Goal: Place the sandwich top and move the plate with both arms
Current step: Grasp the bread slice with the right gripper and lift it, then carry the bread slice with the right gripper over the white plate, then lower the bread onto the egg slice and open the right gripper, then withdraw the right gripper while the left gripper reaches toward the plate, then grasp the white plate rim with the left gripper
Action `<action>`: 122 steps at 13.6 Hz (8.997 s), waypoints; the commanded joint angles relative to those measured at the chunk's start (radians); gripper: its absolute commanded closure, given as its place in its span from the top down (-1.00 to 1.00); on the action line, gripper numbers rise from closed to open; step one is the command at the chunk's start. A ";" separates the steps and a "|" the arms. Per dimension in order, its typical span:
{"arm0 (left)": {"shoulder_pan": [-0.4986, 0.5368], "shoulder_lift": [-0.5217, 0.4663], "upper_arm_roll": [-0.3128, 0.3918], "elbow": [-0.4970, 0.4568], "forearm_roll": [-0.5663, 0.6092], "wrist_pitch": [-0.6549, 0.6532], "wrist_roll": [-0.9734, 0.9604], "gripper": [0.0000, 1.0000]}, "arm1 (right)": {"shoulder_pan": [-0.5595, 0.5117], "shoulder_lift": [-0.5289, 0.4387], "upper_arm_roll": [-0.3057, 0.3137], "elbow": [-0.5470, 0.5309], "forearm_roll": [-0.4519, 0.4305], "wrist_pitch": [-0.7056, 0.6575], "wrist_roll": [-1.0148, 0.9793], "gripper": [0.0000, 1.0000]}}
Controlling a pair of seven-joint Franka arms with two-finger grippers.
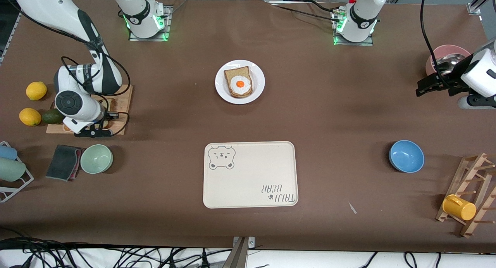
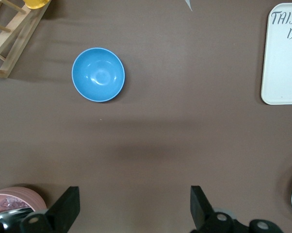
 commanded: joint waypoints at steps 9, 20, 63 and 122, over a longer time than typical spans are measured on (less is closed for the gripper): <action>-0.002 -0.011 0.000 -0.009 0.034 0.011 0.008 1.00 | 0.049 0.034 0.054 0.333 -0.008 -0.442 0.016 -1.00; -0.005 -0.012 -0.003 -0.005 0.027 0.010 -0.009 1.00 | 0.418 0.068 0.057 0.492 0.337 -0.678 0.427 -1.00; 0.021 0.048 0.000 -0.150 -0.499 0.056 0.090 1.00 | 0.655 0.101 -0.714 0.765 0.655 -0.910 -0.342 1.00; -0.200 0.463 -0.577 -0.706 -2.041 1.015 1.195 -0.18 | -0.086 -0.385 0.122 0.533 0.290 -0.801 -0.194 1.00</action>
